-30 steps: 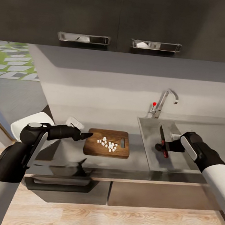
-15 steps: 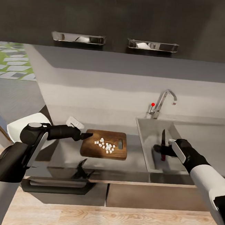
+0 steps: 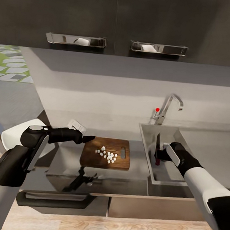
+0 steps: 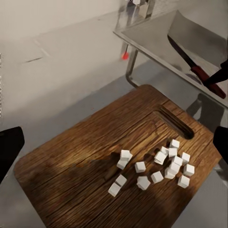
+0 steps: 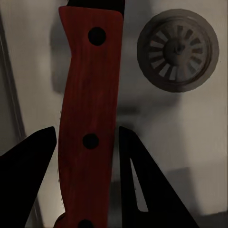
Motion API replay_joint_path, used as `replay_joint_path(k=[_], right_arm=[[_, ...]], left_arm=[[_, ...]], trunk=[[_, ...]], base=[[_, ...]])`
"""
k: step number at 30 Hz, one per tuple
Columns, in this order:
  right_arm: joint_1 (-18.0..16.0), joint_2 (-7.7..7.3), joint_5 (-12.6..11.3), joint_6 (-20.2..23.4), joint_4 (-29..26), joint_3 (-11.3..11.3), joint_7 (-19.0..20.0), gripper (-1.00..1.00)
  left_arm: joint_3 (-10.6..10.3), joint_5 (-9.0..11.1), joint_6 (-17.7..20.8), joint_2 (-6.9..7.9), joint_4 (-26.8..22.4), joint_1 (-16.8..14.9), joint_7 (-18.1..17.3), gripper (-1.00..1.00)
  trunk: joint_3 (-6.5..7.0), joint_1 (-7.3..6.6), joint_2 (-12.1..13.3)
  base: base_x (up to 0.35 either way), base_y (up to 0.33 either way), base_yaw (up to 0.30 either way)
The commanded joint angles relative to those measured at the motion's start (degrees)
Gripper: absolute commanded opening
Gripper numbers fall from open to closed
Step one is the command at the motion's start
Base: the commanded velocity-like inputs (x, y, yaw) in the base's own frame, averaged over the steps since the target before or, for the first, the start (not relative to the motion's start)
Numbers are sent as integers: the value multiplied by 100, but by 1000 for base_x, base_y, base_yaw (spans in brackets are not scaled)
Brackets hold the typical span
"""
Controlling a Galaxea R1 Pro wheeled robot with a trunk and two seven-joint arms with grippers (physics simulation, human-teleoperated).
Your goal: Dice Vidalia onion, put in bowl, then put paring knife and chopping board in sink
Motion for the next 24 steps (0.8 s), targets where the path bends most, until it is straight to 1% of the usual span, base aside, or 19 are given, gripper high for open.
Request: replay_joint_path(k=[1,4,9,13,14,18,24], right_arm=[[-6,-1,-61,17,24,44,-46,-100],[-6,8,-61,18,85,18,-50,-100],[-6,9,-59,20,225,-7,-57,-100],[-6,7,-53,19,284,-143,-355,-100],[-6,9,-56,19,387,-168,-472,-100],[-6,9,-60,18,507,-207,-552,-100],[-6,10,-60,11,539,-228,-565,-100]], left_arm=[[-4,8,40,3,-6,-6,-7,100],[3,8,43,8,-12,-6,-12,100],[21,8,48,12,-13,-6,-14,100],[15,8,80,12,-20,-5,-14,100],[13,8,125,12,-50,-6,-14,100],[9,8,199,12,-154,-6,-14,100],[10,8,241,12,-176,-6,-14,100]], trunk=[[-11,5,-12],[-11,5,-12],[-11,5,-12],[-11,5,-12],[-11,5,-12],[-11,5,-12],[-11,5,-12]], base=[[167,0,0],[115,0,0],[16,0,0],[0,0,0],[57,-41,0],[126,-154,0],[23,-23,0]])
